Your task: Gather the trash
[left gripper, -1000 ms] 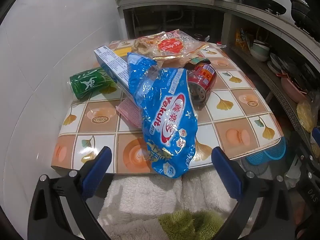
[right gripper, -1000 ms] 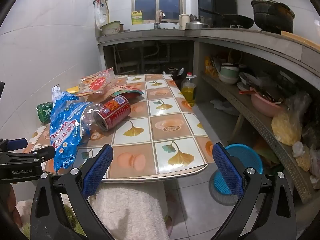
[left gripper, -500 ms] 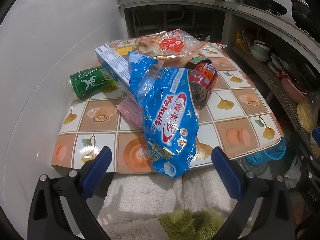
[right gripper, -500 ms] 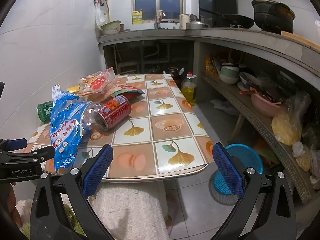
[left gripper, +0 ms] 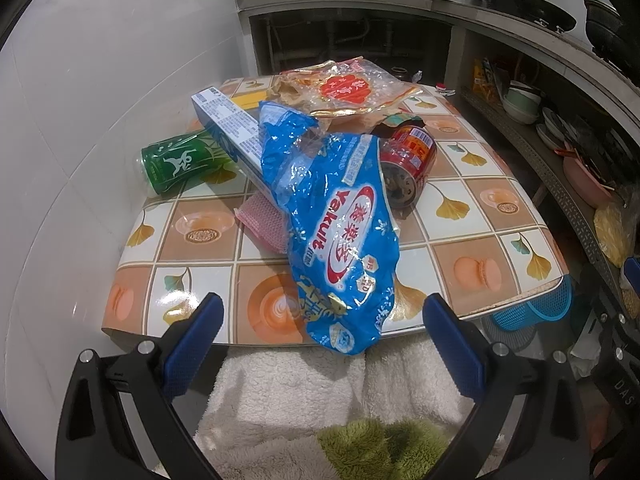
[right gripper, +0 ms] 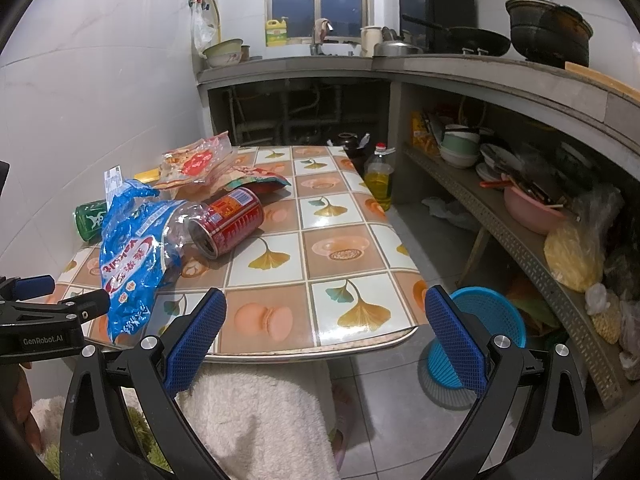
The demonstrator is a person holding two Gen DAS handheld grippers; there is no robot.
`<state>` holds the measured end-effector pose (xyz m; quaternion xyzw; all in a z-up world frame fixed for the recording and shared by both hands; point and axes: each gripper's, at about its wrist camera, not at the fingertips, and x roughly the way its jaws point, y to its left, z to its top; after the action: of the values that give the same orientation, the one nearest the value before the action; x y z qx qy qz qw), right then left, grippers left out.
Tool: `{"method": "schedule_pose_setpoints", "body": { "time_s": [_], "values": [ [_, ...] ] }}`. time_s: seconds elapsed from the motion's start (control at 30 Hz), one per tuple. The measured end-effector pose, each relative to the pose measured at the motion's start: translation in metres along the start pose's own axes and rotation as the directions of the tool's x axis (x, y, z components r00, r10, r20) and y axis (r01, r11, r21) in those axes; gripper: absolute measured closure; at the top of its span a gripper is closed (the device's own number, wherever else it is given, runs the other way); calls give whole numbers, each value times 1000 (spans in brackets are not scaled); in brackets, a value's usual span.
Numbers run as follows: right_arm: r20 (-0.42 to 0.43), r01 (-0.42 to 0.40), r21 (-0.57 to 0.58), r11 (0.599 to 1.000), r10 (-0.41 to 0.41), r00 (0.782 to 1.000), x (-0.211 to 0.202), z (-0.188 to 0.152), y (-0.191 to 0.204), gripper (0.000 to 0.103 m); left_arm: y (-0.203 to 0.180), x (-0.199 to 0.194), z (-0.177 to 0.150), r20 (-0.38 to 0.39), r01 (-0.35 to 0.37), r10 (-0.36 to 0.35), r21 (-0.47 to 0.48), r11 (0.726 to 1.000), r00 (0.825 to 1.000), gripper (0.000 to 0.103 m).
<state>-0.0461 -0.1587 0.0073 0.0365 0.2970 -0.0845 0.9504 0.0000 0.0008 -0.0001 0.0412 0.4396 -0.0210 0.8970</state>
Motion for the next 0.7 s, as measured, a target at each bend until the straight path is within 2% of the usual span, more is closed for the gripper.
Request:
{"method": "schedule_pose_setpoints", "body": {
  "time_s": [0.7],
  "values": [
    [-4, -2, -5, 1000, 2, 1000, 4, -1, 4, 8, 0, 0, 0, -3, 1, -1, -1, 1000, 1000, 5]
  ]
}}
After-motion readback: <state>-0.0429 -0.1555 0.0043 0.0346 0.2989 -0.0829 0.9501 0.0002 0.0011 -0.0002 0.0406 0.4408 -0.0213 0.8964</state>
